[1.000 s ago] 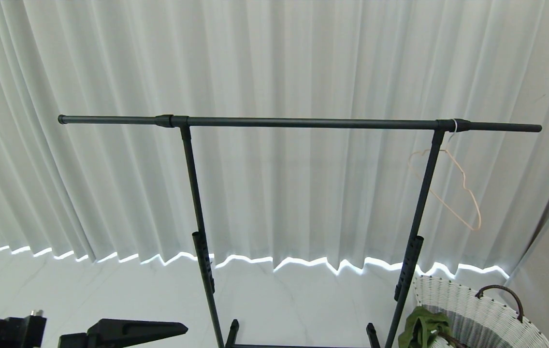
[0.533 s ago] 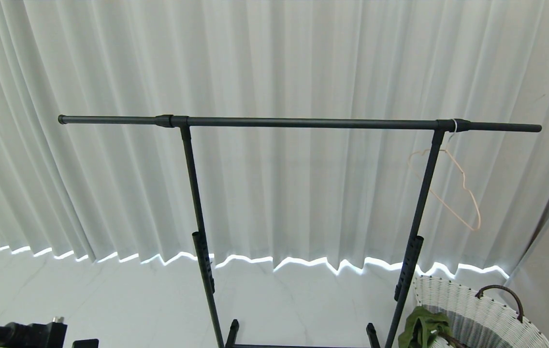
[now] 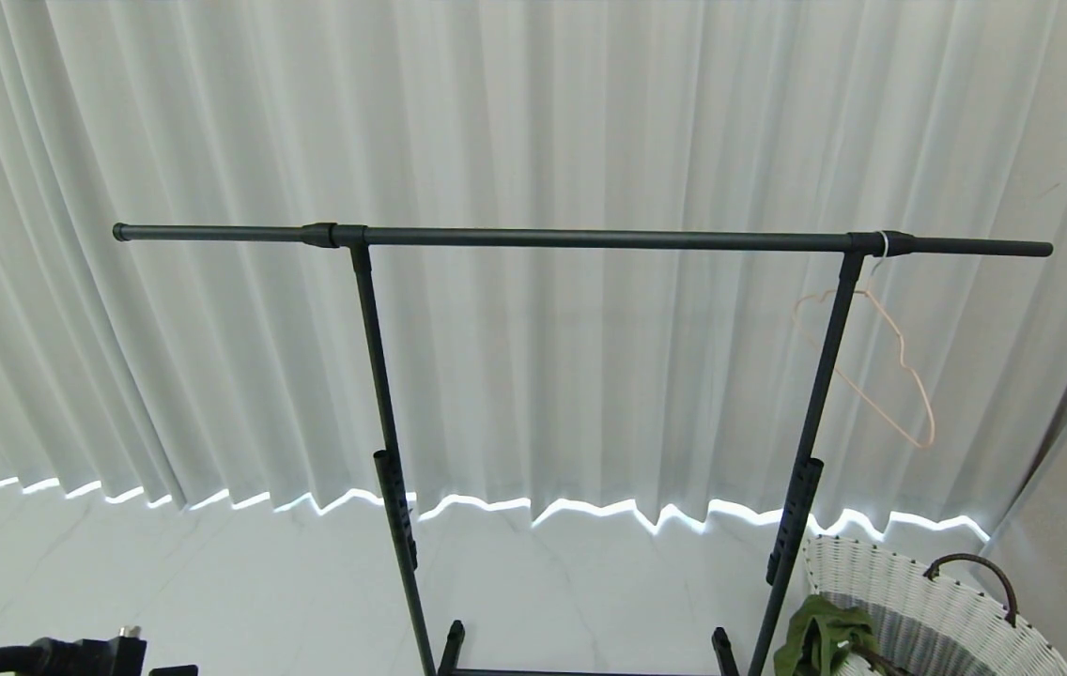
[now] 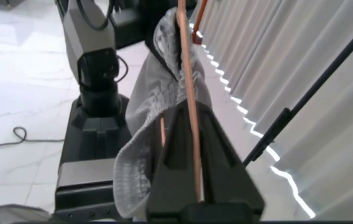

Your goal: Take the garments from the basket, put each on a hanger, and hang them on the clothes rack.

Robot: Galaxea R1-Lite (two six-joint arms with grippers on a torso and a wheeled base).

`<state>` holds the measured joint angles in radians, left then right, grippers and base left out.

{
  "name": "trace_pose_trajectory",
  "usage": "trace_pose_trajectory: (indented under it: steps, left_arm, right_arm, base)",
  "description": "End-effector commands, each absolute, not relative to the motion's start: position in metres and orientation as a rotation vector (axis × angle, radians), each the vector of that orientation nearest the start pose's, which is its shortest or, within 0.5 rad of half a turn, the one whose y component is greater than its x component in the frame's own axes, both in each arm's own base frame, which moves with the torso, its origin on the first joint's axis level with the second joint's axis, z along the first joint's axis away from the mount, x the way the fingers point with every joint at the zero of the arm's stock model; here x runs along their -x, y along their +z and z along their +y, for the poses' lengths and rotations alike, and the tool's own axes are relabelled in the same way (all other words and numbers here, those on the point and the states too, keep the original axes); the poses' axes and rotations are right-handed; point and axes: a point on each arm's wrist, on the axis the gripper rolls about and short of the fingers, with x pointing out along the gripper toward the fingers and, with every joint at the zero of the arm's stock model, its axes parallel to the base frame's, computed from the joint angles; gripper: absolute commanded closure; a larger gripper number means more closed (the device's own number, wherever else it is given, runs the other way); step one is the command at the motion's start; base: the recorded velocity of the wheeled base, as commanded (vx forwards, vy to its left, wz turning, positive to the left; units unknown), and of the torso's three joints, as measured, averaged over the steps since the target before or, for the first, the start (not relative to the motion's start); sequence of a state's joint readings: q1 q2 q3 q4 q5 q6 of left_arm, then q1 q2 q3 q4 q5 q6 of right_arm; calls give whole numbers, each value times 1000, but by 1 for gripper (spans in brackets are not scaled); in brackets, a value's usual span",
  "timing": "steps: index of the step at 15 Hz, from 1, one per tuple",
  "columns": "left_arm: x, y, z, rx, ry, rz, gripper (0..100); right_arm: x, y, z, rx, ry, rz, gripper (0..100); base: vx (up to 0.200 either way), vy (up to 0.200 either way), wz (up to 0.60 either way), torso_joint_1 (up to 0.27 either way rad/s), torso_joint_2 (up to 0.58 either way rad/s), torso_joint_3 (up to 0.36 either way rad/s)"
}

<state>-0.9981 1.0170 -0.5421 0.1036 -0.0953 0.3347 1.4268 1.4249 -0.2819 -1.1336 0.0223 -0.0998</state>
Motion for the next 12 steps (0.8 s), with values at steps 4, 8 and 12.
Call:
trace_pose_trajectory:
  steps: [4, 8, 12]
  left_arm:
    - [-64, 183, -97, -590, -1050, 375, 100]
    - [-66, 172, -92, -657, -895, 410, 100]
    - [-86, 178, -88, -637, -615, 449, 100]
  right_arm:
    - [-44, 165, 194, 103, 1345, -52, 0]
    - [-67, 154, 185, 138, 1214, 3, 0]
    - [-70, 130, 185, 205, 1190, 103, 0]
  base:
    - [0, 0, 0, 0, 0, 0]
    - [0, 0, 0, 0, 0, 0]
    - [0, 0, 0, 0, 0, 0]
